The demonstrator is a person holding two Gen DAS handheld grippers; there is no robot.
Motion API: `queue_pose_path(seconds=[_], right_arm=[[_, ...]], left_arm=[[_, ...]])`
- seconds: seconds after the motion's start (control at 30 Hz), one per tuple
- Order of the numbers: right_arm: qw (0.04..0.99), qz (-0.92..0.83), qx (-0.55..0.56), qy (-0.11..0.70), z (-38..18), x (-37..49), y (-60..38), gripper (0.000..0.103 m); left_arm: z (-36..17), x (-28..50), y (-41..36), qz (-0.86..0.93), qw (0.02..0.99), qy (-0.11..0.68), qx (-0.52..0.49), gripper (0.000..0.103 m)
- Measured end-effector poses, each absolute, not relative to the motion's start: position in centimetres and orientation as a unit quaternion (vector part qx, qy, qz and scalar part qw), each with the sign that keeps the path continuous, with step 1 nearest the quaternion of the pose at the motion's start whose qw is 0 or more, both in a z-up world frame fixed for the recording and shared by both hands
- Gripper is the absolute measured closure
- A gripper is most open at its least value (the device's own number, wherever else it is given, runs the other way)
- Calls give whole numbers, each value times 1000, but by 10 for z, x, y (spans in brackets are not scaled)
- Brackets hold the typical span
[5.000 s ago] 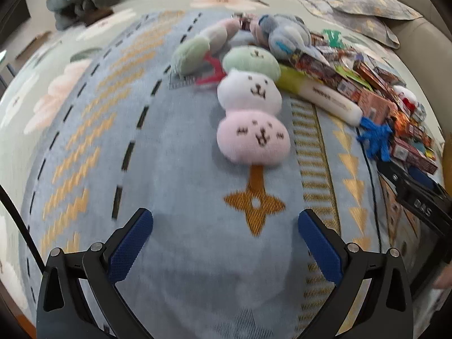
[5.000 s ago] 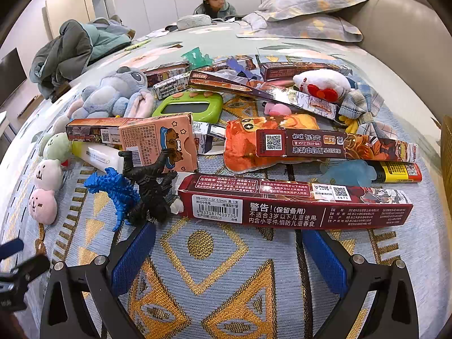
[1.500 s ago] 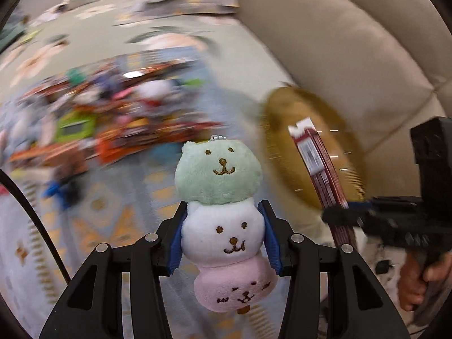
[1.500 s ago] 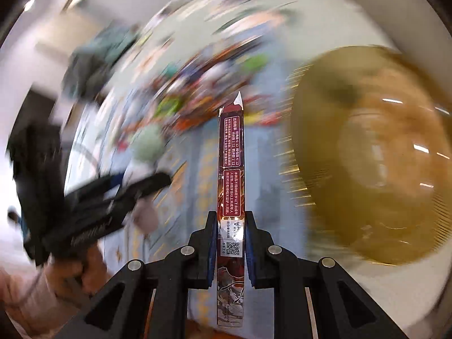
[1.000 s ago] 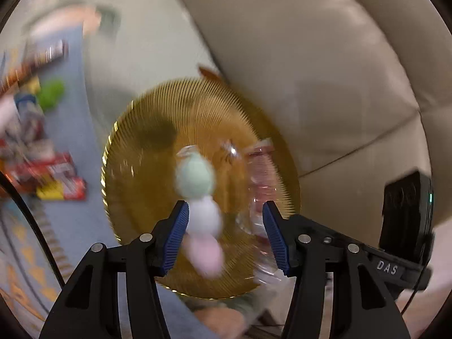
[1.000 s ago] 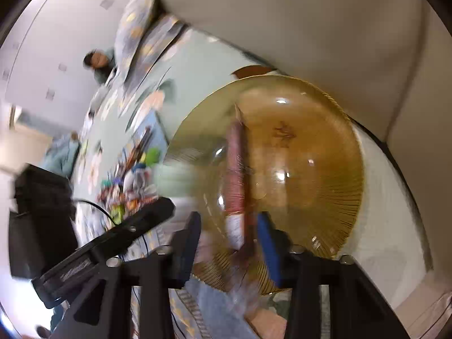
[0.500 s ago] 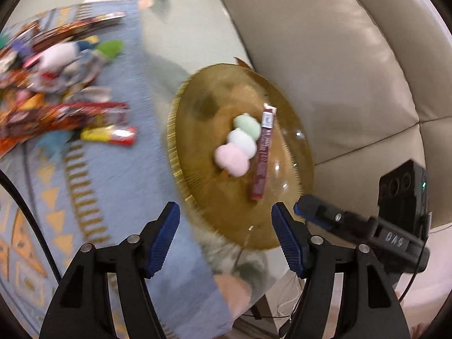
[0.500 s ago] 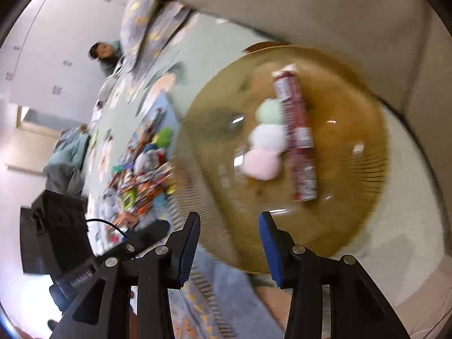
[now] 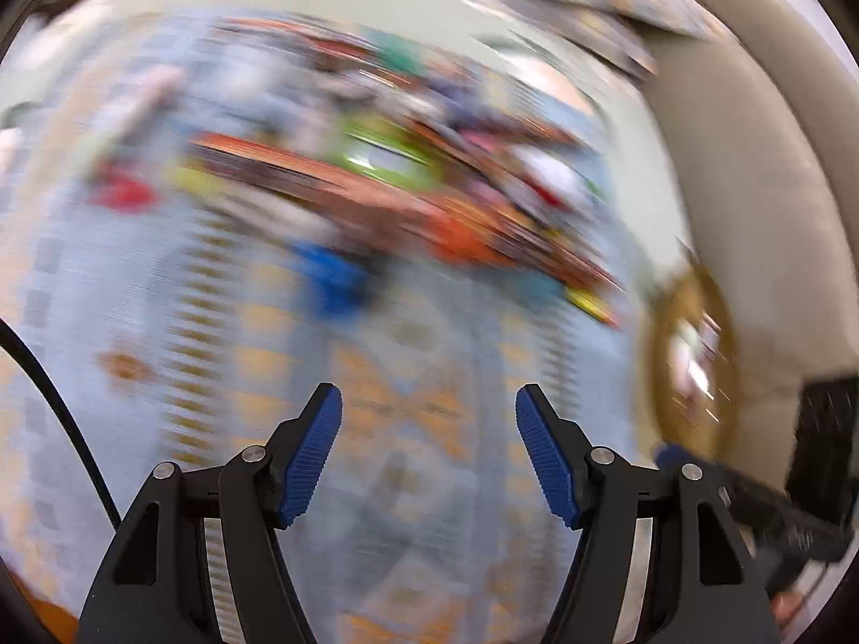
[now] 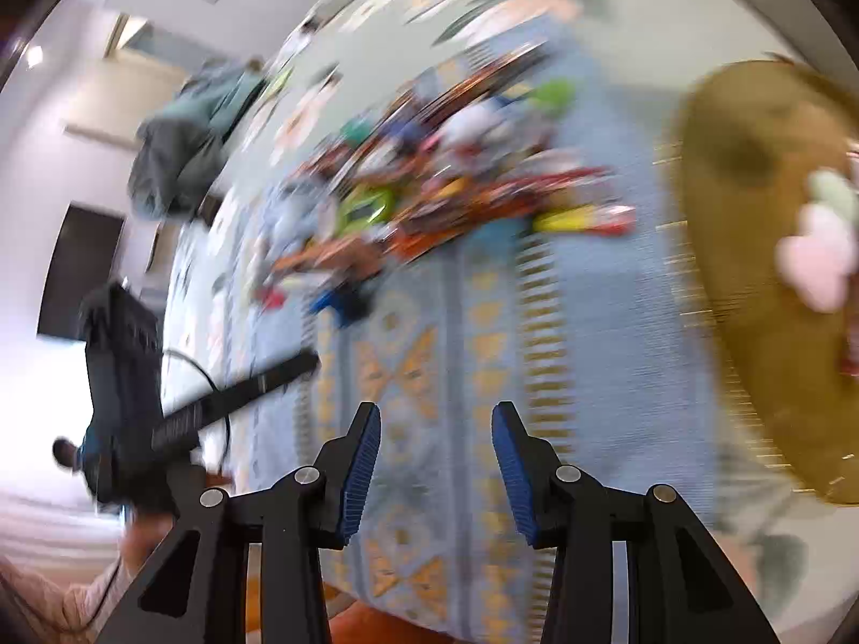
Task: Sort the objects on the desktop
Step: 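Move both grippers back over the pile of toys, then grasp the pink-white-green stacked plush with the left gripper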
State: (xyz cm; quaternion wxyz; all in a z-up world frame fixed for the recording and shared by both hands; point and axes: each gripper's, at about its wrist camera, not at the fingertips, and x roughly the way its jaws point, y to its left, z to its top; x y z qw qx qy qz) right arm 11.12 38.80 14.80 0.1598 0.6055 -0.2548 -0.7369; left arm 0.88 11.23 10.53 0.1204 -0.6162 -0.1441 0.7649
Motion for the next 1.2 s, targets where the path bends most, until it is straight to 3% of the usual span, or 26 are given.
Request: queue_pose_path(seconds=[0.1,0.3,0.8,0.87,0.9,1.2], right_arm=[[185,-718,622,-250,137,104,344,61],[197,-699,644,-242,120,89,281,61],[184,-691,653,-248,97,47,185,57],[180,-690,655,-249,95,44,179,57],[176,-690,657,-247,93,42,176,57],[76,-749,618,-227,93,29,197,57]], left_arm=[[104,-13,50,784,62,-151,-598,37],[94,-63,-27,804,35,-149,-575,37],[24,-160,-37,796,110,-4,-595,38],[18,-160,-34,799,116,10,-590,49],[18,-158,-34,803,123,8,-584,66],[49,-144,-52,829,150,-22,-538,69]])
